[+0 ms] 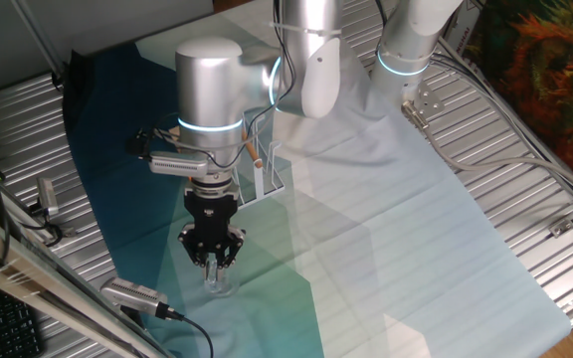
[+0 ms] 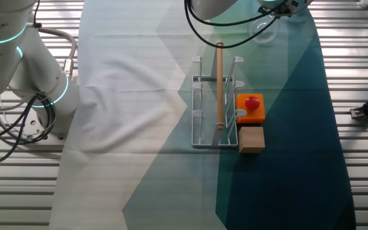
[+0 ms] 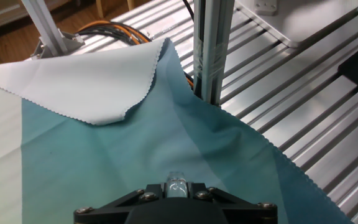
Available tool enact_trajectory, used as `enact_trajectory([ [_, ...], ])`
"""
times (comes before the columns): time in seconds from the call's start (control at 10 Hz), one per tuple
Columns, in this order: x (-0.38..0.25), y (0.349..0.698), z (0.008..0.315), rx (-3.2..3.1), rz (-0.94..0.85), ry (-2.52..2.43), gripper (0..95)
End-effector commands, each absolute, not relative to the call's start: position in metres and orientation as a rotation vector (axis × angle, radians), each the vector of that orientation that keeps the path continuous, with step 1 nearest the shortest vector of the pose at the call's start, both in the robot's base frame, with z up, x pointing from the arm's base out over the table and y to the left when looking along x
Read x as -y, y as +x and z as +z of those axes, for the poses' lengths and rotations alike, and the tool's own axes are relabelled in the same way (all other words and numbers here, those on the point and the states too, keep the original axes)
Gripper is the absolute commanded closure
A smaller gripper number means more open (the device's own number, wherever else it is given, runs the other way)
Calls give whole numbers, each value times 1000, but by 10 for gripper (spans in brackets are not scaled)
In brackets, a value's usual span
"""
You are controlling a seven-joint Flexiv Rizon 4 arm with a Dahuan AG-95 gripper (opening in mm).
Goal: Put the cup on the cup rack
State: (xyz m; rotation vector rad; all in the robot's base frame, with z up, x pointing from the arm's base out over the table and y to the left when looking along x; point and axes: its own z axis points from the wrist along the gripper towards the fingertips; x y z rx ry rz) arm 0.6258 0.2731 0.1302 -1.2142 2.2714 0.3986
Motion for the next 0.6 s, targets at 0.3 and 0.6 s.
enact_trajectory([
  [0.3, -273, 626, 131, -2259, 395, -1234, 950],
  [0.6, -273, 626, 131, -2261, 379, -1243, 950],
])
